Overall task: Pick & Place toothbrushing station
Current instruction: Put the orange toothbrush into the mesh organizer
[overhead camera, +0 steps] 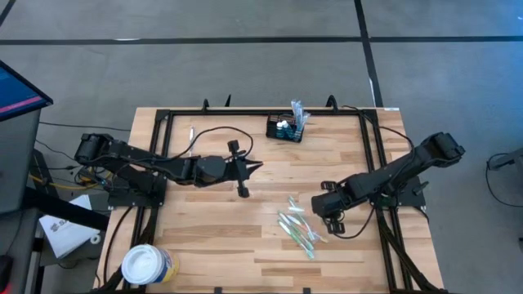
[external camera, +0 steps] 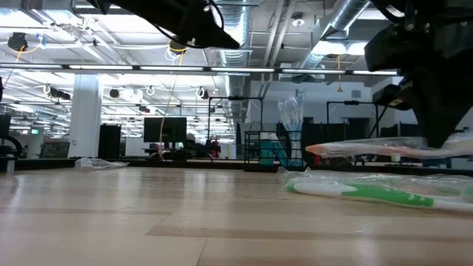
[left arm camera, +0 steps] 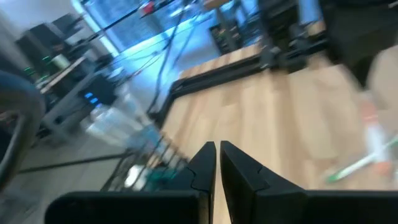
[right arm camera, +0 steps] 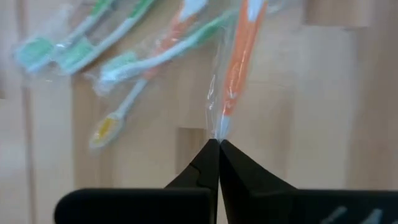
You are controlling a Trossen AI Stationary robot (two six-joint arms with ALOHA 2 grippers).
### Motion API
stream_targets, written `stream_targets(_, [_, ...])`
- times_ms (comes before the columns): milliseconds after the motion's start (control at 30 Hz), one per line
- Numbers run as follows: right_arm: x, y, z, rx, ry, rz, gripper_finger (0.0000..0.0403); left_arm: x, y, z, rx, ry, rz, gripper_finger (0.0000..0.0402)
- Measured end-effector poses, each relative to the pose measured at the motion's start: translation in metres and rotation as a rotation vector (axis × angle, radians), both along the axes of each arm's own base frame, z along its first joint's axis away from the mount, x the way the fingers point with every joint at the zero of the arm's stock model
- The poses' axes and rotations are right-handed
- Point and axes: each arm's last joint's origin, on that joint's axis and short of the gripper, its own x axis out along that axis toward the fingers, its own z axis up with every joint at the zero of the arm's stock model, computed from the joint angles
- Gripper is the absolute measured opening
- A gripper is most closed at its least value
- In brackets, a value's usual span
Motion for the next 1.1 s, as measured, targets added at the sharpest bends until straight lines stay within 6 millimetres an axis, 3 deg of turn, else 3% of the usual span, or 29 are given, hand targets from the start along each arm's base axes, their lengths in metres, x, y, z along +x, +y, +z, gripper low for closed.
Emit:
stream_targets(433, [0.014, 0.000, 0.034, -0.143, -0.089, 0.052, 0.0000, 0.006, 0.001, 0.007, -0.310, -0.155, -0.193, 0.0017])
stream_targets(633, [0.022, 0.000, 0.049, -0.234, -0.133, 0.078, 0.0000, 0.015, 0.022, -0.004, -0.507, -0.169, -0.218, 0.0017])
stream_targets(833, [0.036, 0.001, 0.061, -0.321, -0.120, 0.127, 0.0000, 0.034, 0.047, -0.030, -0.703, -0.135, -0.202, 0.0022])
stream_targets(1100, [0.058, 0.000, 0.056, -0.480, 0.022, 0.191, 0.0000, 0.053, 0.077, -0.037, -1.007, -0.066, -0.366, 0.0057])
